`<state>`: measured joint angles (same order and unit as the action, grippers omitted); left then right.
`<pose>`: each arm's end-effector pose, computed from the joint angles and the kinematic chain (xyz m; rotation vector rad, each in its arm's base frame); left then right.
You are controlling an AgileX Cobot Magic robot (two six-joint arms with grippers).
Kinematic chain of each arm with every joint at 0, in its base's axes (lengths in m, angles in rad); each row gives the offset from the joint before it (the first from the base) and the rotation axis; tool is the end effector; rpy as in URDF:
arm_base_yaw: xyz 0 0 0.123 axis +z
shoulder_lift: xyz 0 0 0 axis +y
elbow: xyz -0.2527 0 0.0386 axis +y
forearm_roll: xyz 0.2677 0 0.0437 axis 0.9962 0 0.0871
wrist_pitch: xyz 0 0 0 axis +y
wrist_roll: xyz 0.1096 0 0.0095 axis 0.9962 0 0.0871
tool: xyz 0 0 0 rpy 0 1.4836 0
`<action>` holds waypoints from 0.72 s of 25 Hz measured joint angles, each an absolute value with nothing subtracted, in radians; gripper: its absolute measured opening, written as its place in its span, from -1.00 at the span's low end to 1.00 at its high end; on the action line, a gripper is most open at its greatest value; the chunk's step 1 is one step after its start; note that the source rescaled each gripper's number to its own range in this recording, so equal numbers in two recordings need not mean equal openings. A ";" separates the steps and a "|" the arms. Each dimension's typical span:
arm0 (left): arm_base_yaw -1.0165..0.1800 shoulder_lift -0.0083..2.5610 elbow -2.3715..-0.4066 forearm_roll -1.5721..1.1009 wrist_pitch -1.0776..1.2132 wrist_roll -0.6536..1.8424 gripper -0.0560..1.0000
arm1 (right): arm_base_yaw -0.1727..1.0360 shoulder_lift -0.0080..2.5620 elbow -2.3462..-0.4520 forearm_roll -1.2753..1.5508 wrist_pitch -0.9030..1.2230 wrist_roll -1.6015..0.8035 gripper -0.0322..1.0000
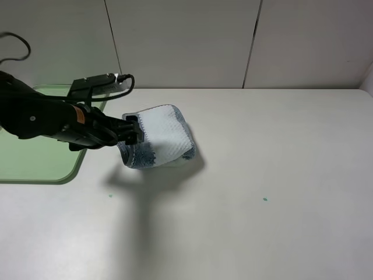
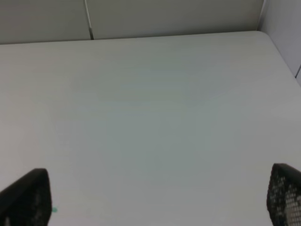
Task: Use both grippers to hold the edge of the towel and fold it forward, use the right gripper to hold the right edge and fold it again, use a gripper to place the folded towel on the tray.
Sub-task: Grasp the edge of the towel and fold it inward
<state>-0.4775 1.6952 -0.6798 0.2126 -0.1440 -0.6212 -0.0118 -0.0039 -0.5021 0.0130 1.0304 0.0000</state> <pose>0.2876 -0.1525 0.0866 0.0954 2.4051 -0.4601 0.0598 0.0005 0.2819 0.0114 2.0079 0.0079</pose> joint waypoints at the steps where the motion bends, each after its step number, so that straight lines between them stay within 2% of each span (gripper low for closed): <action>1: -0.478 1.719 -0.680 0.212 -0.172 -0.621 0.98 | -0.012 -0.004 -0.502 0.013 1.030 0.000 1.00; 14: -0.478 1.968 -0.682 0.166 -0.539 -0.615 0.98 | -0.012 -0.004 -0.502 0.013 1.030 0.000 1.00; 18: -0.477 2.006 -0.683 0.164 -0.638 -0.617 0.93 | -0.012 -0.004 -0.502 0.013 1.030 0.000 1.00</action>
